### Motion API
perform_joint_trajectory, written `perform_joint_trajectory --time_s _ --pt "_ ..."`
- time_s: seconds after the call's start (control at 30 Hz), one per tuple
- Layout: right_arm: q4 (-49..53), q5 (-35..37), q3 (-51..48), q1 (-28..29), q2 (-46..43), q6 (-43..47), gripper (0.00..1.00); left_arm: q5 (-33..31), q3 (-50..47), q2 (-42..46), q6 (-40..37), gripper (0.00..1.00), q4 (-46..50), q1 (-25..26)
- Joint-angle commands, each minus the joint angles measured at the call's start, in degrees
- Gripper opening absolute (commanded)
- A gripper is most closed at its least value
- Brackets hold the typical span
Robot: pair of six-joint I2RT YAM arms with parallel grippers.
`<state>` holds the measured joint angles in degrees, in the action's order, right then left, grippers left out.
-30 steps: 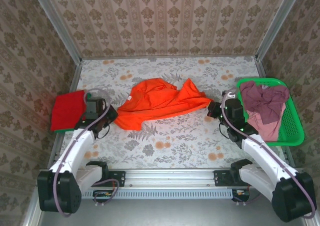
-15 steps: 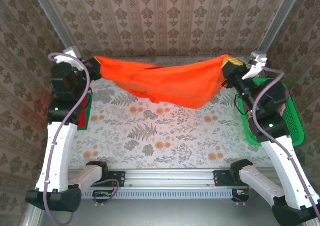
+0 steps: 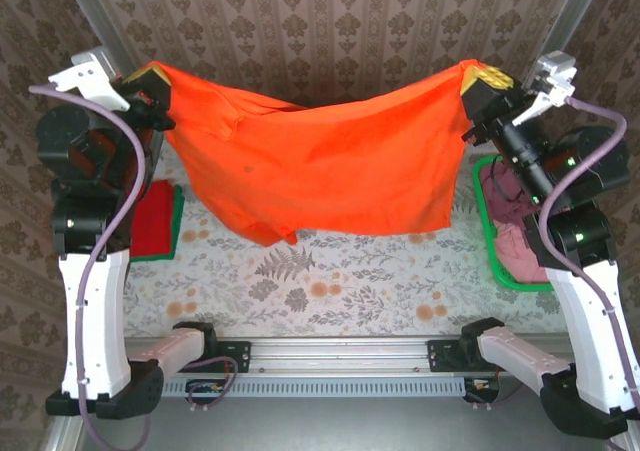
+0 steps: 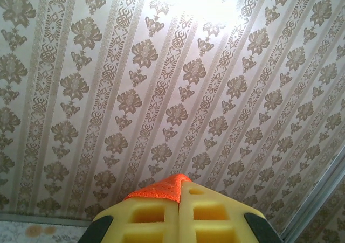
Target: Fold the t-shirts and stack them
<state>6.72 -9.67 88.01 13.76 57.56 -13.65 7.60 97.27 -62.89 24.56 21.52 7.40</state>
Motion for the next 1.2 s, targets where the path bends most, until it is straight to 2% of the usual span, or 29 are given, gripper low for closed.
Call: perform_joint_trajectory --time_s 0.0,0.23,0.4,0.57,0.7,0.8,0.97,1.17 --pt "2.62 1.59 3.3 -1.01 6.44 2.33 0.0 0.53 3.14 -5.88 -2.49 0.0 0.36 -0.61" --pt "-2.24 -1.12 9.69 -5.96 21.6 -2.46 0.0 4.49 11.25 -20.45 0.52 0.0 -1.31 -4.11" --pt "-3.97 -2.45 18.82 -7.16 30.82 -4.03 0.0 8.2 21.32 -28.83 3.09 0.0 0.08 -6.05" --pt "-4.04 -3.61 25.27 -7.69 32.9 -6.43 0.0 8.96 30.22 -30.88 3.39 0.0 2.18 -7.11" --pt "-3.88 -2.71 23.96 -8.63 30.33 -6.43 0.0 9.46 32.33 -29.49 3.19 0.0 3.41 -7.4" --pt "-5.11 -2.46 16.63 -9.96 26.57 -6.46 0.0 9.22 25.6 -24.88 2.96 0.0 2.17 -7.4" --pt "-7.71 -3.48 -6.75 -11.99 15.51 -7.15 0.0 7.53 -4.21 -11.62 5.58 0.0 -3.76 -7.4" --pt "-7.53 -5.83 -38.48 -12.36 5.06 -12.37 0.0 10.66 -41.13 -1.3 15.03 0.0 -7.6 -7.03"
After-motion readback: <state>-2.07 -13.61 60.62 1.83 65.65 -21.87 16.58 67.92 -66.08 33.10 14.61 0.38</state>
